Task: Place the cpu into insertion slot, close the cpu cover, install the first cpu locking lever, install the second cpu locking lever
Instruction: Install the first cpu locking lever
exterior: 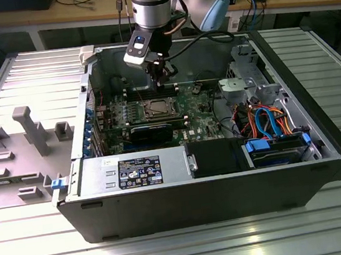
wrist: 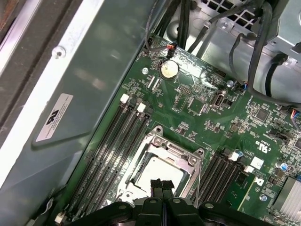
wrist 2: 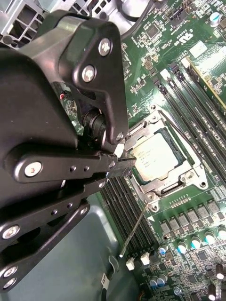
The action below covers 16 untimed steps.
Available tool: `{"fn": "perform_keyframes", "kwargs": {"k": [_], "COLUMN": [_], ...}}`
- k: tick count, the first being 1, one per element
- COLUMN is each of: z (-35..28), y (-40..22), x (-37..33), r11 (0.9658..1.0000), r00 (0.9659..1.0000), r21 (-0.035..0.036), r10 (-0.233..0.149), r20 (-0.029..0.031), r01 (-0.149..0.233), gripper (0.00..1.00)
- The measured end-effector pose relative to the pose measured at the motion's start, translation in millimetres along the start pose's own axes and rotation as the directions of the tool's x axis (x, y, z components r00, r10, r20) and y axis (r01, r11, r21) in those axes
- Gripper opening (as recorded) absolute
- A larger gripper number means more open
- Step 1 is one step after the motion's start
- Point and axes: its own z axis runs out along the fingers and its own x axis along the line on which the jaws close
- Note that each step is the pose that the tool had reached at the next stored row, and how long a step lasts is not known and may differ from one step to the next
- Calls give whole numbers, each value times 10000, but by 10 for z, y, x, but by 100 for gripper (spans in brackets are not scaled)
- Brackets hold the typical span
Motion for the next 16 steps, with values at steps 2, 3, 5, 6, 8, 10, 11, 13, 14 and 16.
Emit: {"fn": "perform_keyframes", "kwargs": {"k": [2, 3, 5, 6, 8, 10, 11, 13, 14, 16], "z": [0, 0, 0, 0, 0, 0, 0, 0, 0, 0], "y": [0, 0, 0, 0, 0, 0, 0, 0, 0, 0], "x": [0, 0, 0, 0, 0, 0, 0, 0, 0, 0], "r11": [10000, 10000, 9999, 9999, 9997, 9995, 9994, 9992, 9991, 9989], "r00": [10000, 10000, 9999, 9999, 9997, 9995, 9994, 9992, 9991, 9989], "r21": [-2, -2, -4, -5, -8, -10, -11, -13, -13, -15], "r10": [-48, -71, -120, -141, -236, -313, -345, -401, -430, -478], "r20": [0, 0, -1, 0, -1, -1, -2, -2, -2, -2], "r01": [48, 71, 120, 141, 236, 313, 345, 401, 430, 478], "gripper": [11, 11, 11, 11, 11, 11, 11, 11, 11, 11]}}
